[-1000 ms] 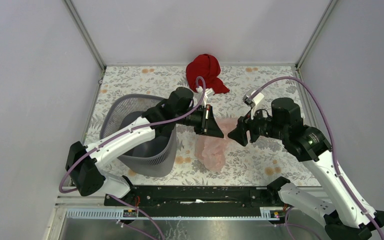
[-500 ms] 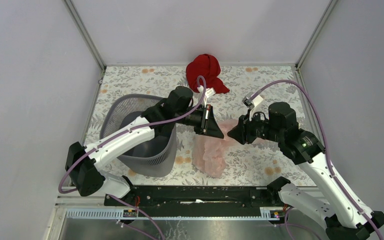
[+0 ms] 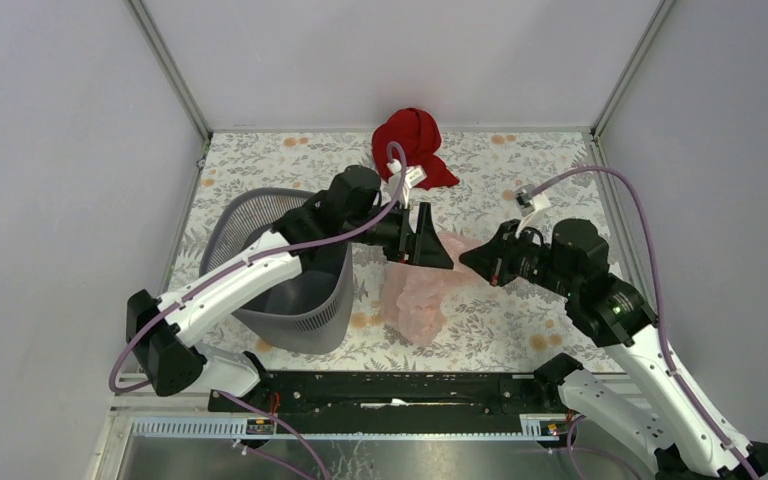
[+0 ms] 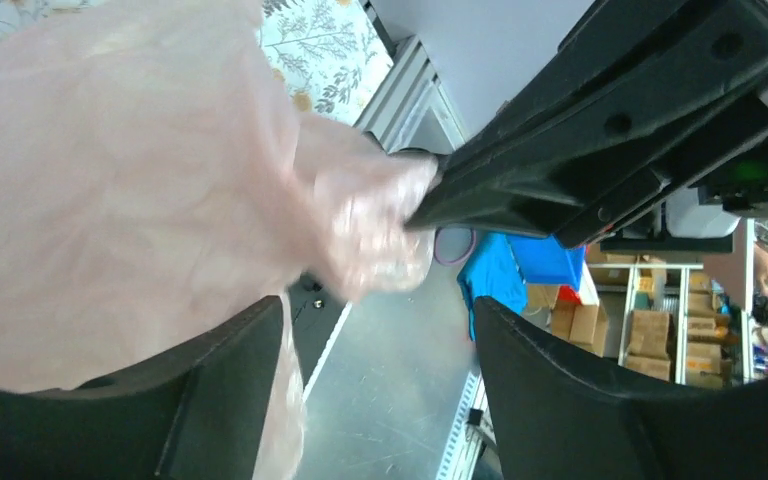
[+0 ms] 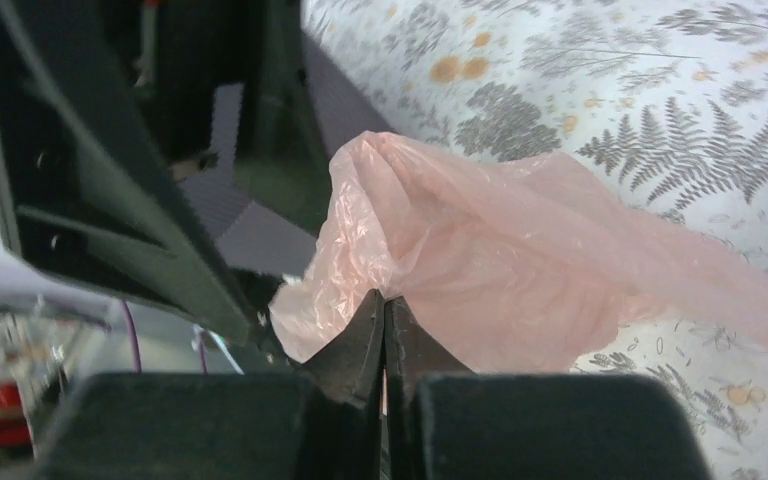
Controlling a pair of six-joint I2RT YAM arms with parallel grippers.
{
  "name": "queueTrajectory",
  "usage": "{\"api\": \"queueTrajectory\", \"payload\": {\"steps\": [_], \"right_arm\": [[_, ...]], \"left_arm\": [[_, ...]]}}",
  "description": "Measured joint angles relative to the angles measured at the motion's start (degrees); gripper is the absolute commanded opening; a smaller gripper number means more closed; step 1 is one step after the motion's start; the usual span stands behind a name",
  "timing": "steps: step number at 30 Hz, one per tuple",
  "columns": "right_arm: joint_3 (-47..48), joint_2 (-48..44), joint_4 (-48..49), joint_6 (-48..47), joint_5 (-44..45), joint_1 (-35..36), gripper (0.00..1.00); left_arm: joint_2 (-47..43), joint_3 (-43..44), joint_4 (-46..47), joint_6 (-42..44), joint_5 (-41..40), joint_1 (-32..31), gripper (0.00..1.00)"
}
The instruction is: Put the trash bags into the trash bin
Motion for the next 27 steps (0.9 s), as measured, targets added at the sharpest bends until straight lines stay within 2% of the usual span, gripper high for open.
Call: {"api": "queueTrajectory", "payload": {"steps": [3, 8, 15, 20, 27], "right_arm": [[-0.1, -2.3, -0.1, 7.1, 7.2, 0.0, 0.00], [0.0, -5.5, -0.1, 17.3, 17.8, 0.0, 0.00], [0.9, -7.5, 0.7, 26.2, 23.0, 0.0, 0.00], [0.9, -8.7, 2.2, 29.2, 24.3, 0.0, 0.00], [0.9, -9.3, 3.3, 30.7, 25.3, 0.0, 0.00]], "left_arm": [[-1.7, 0.1, -1.3, 1.1, -3.0, 0.0, 0.91], [-5.7, 0.1, -0.5, 1.2, -5.5, 0.0, 0.92], [-9.2, -4.6, 11.5, -3.0, -5.7, -2.2, 0.74], [-4.5, -4.6, 18.1, -4.9, -6.2, -6.4, 0.68], [1.8, -1.9, 18.9, -4.2, -10.5, -7.2, 0.50]]}}
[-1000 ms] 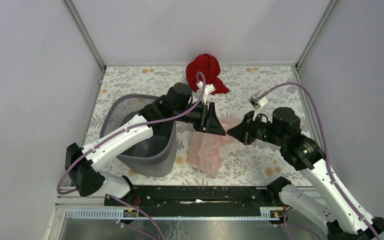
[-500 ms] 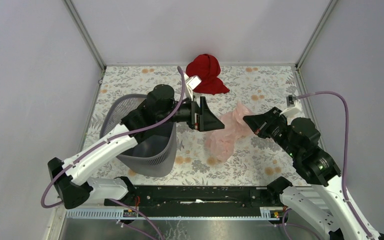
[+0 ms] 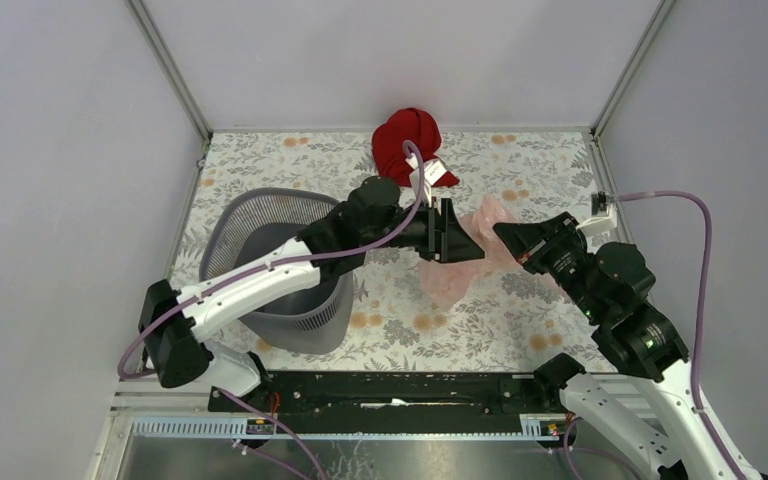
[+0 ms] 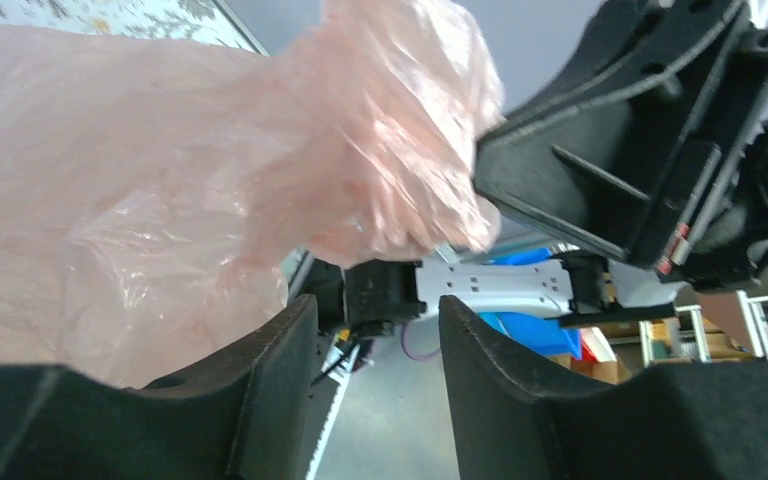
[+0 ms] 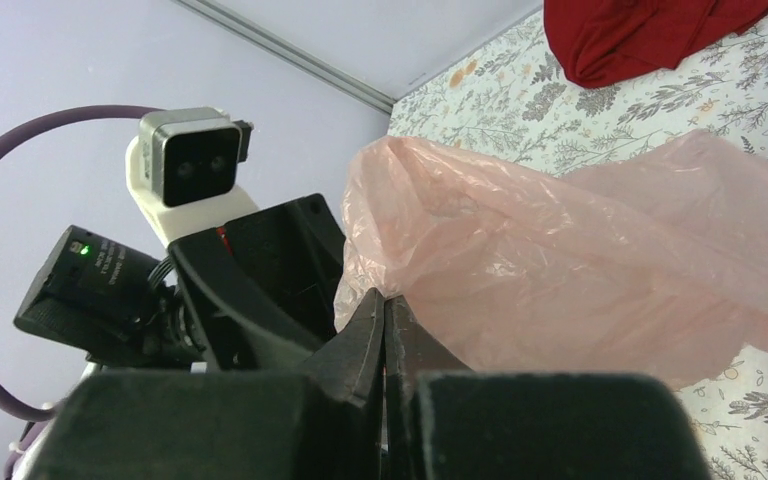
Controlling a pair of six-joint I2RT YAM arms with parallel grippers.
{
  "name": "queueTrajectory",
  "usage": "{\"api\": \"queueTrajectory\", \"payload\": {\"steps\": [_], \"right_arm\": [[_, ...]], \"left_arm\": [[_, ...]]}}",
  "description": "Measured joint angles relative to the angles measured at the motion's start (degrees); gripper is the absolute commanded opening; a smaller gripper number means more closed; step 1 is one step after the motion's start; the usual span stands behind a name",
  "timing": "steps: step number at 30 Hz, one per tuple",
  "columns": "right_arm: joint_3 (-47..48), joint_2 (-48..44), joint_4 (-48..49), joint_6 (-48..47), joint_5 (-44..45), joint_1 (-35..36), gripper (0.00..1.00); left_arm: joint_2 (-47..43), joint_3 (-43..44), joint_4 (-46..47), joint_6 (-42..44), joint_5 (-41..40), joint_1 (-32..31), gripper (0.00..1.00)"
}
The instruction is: Put the trash bags into the trash bin
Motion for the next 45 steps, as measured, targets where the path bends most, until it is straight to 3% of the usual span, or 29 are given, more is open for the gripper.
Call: {"api": "queueTrajectory", "payload": {"steps": [11, 26, 31, 41, 45], "right_arm": [[0.3, -1.4, 1.1, 1.5, 0.1, 0.0, 0.00], [0.3, -1.5, 1.7, 2.5, -0.1, 0.0, 0.00], [0.3, -1.6, 1.7, 3.0, -0.1, 0.0, 0.00], [-0.5, -2.5, 2.7, 4.0, -0.1, 0.0, 0.00], [-0.8, -2.9, 3.1, 4.3, -0.1, 0.0, 0.00]], "left_arm": [[5.1, 1.5, 4.1, 0.4, -2.3, 0.1, 0.52], [6.4, 3.1, 9.8, 0.1, -4.1, 0.1, 0.64], [6.0, -1.6, 18.2, -1.6, -3.6, 0.1, 0.53], [5.2, -5.2, 27.9, -3.8, -1.9, 0.1, 0.56], [5.1, -5.5, 29.4, -4.4, -1.6, 0.1, 0.49]]}}
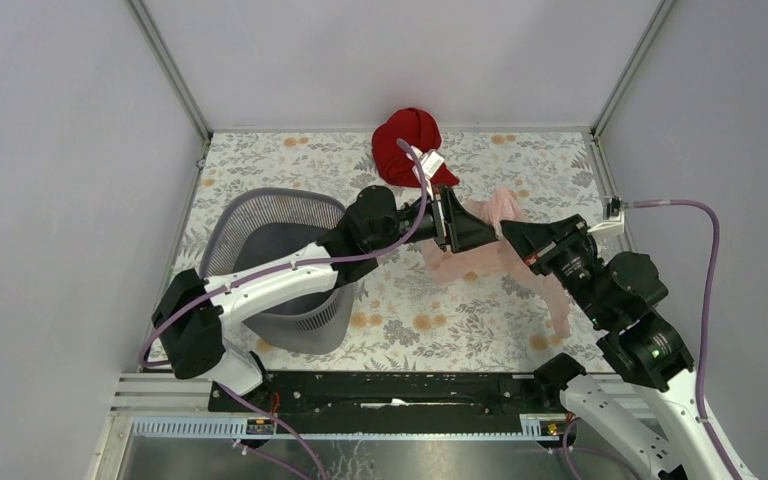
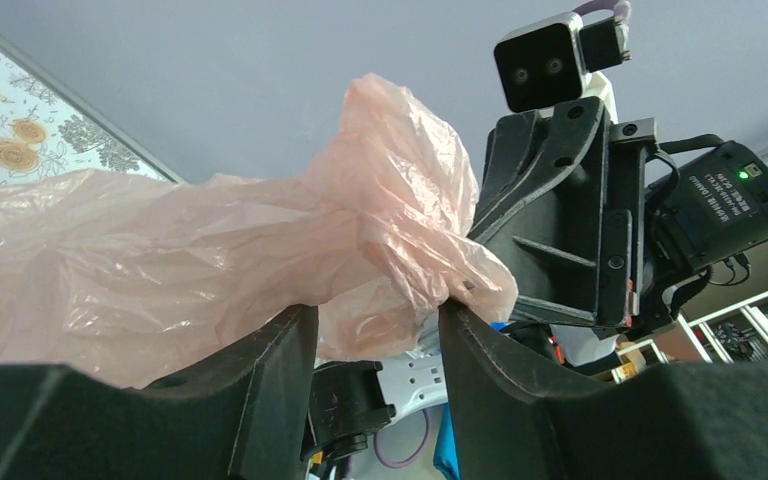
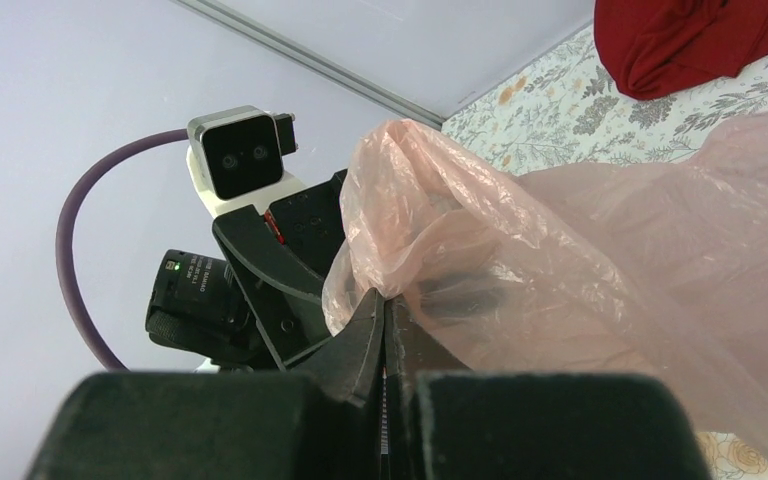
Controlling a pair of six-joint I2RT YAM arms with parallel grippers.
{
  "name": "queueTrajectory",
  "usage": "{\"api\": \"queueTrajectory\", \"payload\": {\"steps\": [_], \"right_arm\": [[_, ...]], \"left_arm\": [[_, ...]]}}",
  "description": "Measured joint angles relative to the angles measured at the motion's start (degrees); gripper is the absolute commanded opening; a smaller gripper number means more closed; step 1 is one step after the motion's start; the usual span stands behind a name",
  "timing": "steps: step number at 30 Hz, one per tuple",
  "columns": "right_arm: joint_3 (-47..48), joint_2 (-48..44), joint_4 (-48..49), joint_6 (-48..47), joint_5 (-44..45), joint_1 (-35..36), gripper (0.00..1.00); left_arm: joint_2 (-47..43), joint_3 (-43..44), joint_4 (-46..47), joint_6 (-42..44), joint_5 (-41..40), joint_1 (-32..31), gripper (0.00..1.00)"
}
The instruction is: Put the trash bags into the trash bin
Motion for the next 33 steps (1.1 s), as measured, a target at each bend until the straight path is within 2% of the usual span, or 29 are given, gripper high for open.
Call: {"api": "queueTrajectory", "payload": {"steps": [4, 14, 15, 16, 17, 20, 22, 28, 33], "right_arm": [[0.0, 0.4, 0.3, 0.1, -0.1, 0.0, 0.00], [-1.6, 0.3, 2.6, 0.9, -0.2, 0.0, 0.00], [-1.6, 0.7, 2.7, 0.8, -0.2, 0.0, 0.00], [-1.6, 1.1, 3.0, 0.8, -0.3, 0.0, 0.00], [-1.6, 1.6, 3.3, 0.8, -0.4, 0.0, 0.00], [-1.8, 2.8, 3.9, 0.9, -1.2, 0.0, 0.00], [-2.3, 2.7, 4.1, 0.7, -1.4, 0.0, 0.09], [-2.3, 2.8, 1.1, -6.7, -1.2, 0.0, 0.55], [-1.8, 2.8, -5.5, -17.2, 0.7, 0.0, 0.76]], "left_arm": [[0.0, 0.0, 0.9, -0.9, 0.3, 0.0, 0.35], [0.0, 0.0, 1.8, -2.6, 1.7, 0.0, 0.28], [0.0, 0.0, 1.5, -2.6, 1.7, 0.0, 0.25], [0.0, 0.0, 1.3, -2.6, 1.6, 0.0, 0.16], [-0.1, 0.0, 1.1, -2.6, 1.6, 0.0, 0.01], [-0.1, 0.0, 0.5, -2.3, 1.2, -0.1, 0.00], [-0.5, 0.0, -1.4, -1.7, 0.2, -0.1, 0.00], [-6.5, 0.0, -12.7, 0.0, -4.8, 1.0, 0.00], [-14.6, 0.1, -20.0, 1.1, -7.8, 5.2, 0.00]]}}
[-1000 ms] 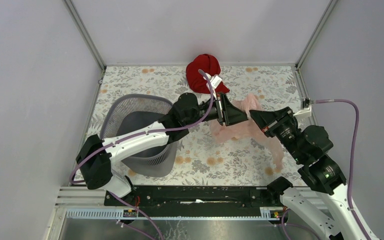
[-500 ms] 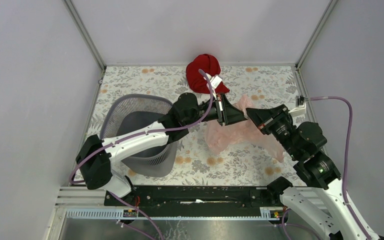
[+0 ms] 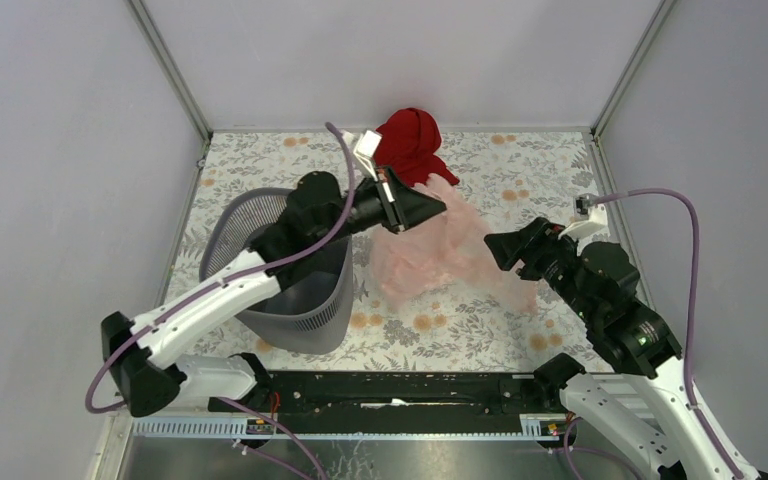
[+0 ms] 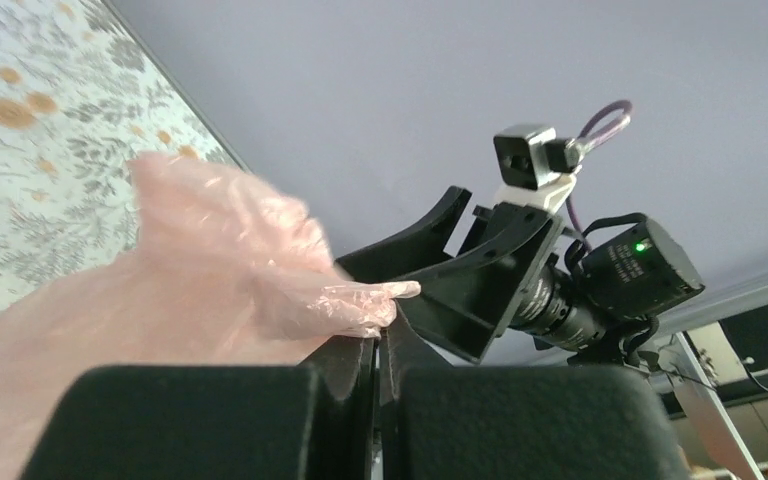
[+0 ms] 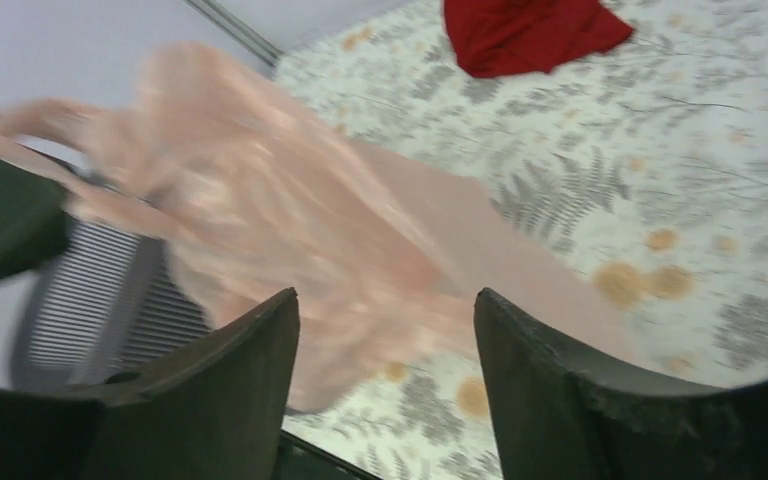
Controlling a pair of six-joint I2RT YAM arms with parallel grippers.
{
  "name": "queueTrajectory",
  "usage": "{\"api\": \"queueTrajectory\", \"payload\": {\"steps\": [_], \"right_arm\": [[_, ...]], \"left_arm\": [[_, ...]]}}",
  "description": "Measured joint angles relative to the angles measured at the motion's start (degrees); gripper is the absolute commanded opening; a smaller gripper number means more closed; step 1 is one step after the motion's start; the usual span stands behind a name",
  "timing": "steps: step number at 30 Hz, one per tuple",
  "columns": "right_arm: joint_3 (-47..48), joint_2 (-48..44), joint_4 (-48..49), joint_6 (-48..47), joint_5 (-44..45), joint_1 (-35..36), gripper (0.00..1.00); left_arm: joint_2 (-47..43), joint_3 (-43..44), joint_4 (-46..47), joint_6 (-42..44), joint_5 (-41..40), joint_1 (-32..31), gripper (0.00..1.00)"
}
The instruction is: Put the trash bags into the trash bin
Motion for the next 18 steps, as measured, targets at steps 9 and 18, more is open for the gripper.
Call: {"api": "queueTrajectory", "payload": {"steps": [9, 18], "right_arm": [[3.2, -3.5, -12.1, -12.5, 5.4, 0.0, 0.94], [-6.6, -6.2, -10.9, -9.0, 9.7, 0.0, 0.99]], "left_arm": [[-1.9, 5.4, -8.0, 3.7, -1.5, 2.1, 0.00], [-1.0, 9.8, -11.8, 5.5, -1.5, 2.9, 0.00]]}}
